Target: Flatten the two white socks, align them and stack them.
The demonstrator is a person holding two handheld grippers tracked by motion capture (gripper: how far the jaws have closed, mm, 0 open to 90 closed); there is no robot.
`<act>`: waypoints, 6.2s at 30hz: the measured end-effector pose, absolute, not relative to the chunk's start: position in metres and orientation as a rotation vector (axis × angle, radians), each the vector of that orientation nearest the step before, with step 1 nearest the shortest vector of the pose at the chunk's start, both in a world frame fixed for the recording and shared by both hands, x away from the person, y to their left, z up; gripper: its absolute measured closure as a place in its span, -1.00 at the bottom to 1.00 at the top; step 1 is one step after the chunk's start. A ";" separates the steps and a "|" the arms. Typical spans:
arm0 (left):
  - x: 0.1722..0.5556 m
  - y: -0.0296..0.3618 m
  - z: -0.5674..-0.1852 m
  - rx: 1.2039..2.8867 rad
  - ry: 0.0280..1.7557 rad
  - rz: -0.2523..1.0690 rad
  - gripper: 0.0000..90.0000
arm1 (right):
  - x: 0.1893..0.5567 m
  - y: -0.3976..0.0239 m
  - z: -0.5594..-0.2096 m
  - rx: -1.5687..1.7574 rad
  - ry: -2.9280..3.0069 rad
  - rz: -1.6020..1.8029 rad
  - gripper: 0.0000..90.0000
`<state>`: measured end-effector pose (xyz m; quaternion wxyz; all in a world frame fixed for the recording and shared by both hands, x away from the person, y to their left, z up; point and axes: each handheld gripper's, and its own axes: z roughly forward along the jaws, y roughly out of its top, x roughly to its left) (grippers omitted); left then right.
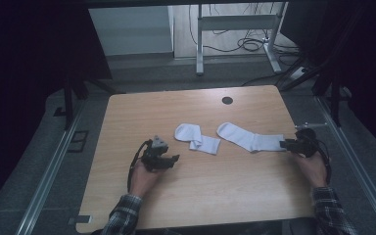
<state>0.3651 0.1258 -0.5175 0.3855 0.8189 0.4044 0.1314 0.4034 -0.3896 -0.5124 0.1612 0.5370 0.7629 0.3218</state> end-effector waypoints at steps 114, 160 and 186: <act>0.278 0.129 -0.527 2.104 1.113 0.373 0.61 | 0.332 -0.239 -0.513 1.022 2.584 0.927 0.64; 0.380 0.113 -0.500 2.039 1.102 0.445 0.40 | 0.349 -0.280 -0.510 1.148 2.420 0.979 0.36; 0.440 0.103 -0.524 2.026 1.257 0.528 -0.26 | 0.381 -0.221 -0.501 1.109 2.505 1.128 0.97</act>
